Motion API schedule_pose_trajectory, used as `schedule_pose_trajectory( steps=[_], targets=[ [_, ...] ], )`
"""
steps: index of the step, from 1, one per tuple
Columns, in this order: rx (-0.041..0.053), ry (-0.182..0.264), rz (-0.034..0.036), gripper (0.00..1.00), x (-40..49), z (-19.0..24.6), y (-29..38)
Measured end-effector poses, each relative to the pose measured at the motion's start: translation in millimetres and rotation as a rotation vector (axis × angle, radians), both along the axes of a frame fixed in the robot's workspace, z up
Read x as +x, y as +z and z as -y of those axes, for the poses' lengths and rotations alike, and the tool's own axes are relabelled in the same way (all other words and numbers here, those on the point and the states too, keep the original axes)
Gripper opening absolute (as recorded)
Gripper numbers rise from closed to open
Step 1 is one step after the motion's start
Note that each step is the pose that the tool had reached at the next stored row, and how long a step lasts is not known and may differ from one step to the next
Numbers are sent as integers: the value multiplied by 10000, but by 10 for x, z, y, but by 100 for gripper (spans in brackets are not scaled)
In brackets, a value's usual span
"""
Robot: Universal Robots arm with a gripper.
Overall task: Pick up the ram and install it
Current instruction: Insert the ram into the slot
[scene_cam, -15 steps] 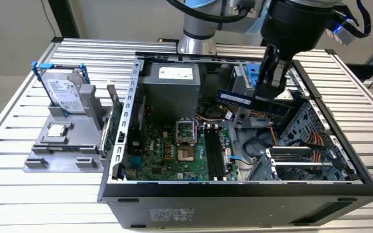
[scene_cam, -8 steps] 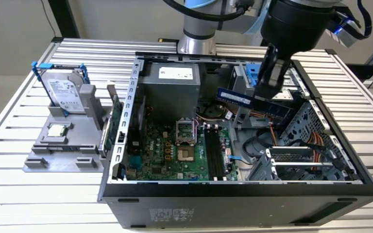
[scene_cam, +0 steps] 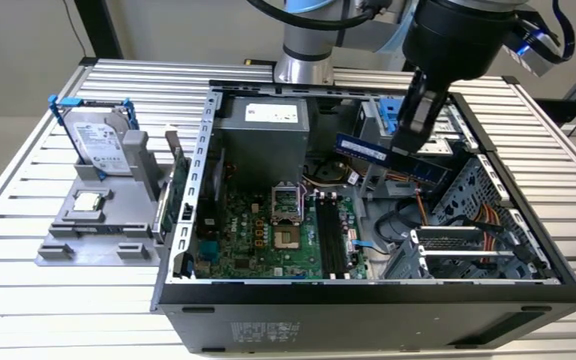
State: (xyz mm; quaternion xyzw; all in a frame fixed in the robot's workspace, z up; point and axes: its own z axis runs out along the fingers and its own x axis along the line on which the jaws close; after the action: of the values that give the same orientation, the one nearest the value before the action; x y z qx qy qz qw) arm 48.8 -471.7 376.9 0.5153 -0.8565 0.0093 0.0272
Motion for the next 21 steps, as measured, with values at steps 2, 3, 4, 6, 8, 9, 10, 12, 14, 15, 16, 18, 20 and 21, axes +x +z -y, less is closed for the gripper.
schedule_pose_trajectory(
  steps=[2,3,4,6,8,9,10,12,14,15,16,18,20,21],
  targets=[
    [0,-147,0,0,0,0,0],
    [1,-223,0,0,0,0,0],
    [0,-300,0,0,0,0,0],
    [-1,-450,0,0,0,0,0],
    [1,-595,0,0,0,0,0],
    [1,-668,1,0,0,0,0],
    [0,-744,0,0,0,0,0],
    [1,-895,0,0,0,0,0],
    [1,-1044,0,0,0,0,0],
    [0,-1120,0,0,0,0,0],
    [0,-1201,0,0,0,0,0],
    [0,-1354,0,0,0,0,0],
    [0,-1506,0,0,0,0,0],
    [1,-1586,0,0,0,0,0]
  ],
)
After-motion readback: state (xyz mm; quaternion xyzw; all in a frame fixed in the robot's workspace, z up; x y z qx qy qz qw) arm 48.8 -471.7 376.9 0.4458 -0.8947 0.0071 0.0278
